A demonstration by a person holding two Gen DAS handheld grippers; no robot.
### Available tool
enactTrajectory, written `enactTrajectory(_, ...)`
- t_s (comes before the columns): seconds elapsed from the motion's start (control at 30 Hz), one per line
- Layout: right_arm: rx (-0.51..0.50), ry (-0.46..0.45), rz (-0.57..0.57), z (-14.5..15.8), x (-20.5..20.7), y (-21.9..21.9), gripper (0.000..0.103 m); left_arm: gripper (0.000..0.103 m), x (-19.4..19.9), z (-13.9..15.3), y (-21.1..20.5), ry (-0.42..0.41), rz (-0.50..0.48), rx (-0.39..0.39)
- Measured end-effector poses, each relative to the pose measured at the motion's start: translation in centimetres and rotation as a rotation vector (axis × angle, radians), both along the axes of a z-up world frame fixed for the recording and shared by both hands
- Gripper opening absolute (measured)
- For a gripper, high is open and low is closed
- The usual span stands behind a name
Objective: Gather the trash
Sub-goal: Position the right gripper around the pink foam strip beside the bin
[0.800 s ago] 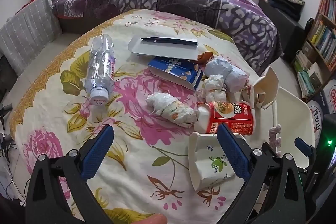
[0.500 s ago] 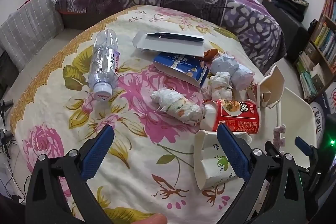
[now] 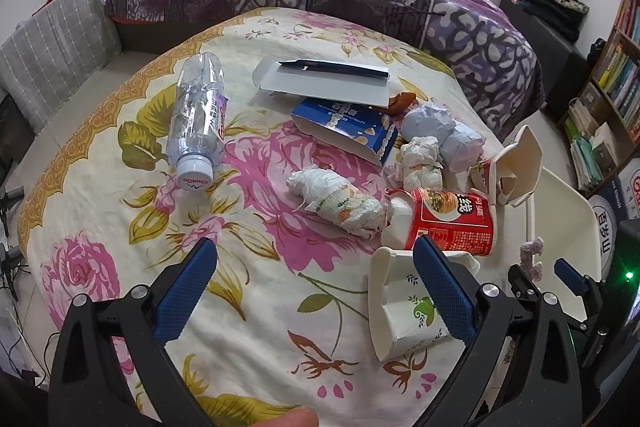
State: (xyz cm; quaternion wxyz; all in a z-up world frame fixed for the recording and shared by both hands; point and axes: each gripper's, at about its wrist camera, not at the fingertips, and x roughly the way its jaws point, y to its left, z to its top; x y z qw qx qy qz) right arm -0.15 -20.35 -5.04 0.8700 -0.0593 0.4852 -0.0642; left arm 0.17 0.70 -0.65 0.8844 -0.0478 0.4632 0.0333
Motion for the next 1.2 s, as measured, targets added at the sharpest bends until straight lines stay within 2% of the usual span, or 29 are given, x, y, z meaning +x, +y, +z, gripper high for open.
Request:
enactTrajectory(0.33,0.036,-0.048,-0.019,1.6,-0.4,-0.1,0.068,0.096,-0.2,0.3,-0.3,-0.033,-0.013,0.001)
enactTrajectory(0.57,0.085,-0.099,-0.062,3.3,-1.3,-0.4,0.073,0.096,-0.6,0.3,-2.1,0.005,-0.064,0.035)
enactTrajectory(0.67,0.099,-0.138,-0.092,4.4,-1.9,-0.7,0.076,0.096,-1.0,0.8,-2.6,-0.031,-0.076,0.011)
enactTrajectory(0.77,0.099,-0.169,-0.119,5.3,-2.4,-1.0,0.079,0.096,-1.6,1.5,-3.1,-0.110,-0.079,-0.016)
enactTrajectory(0.93,0.074,-0.218,-0.159,6.2,-3.3,-1.5,0.085,0.096,-2.2,2.2,-3.9,-0.163,-0.087,0.013)
enactTrajectory(1.2,0.065,-0.275,-0.189,7.3,-4.5,-2.2,0.092,0.096,-2.7,3.1,-5.0,-0.185,-0.086,0.031)
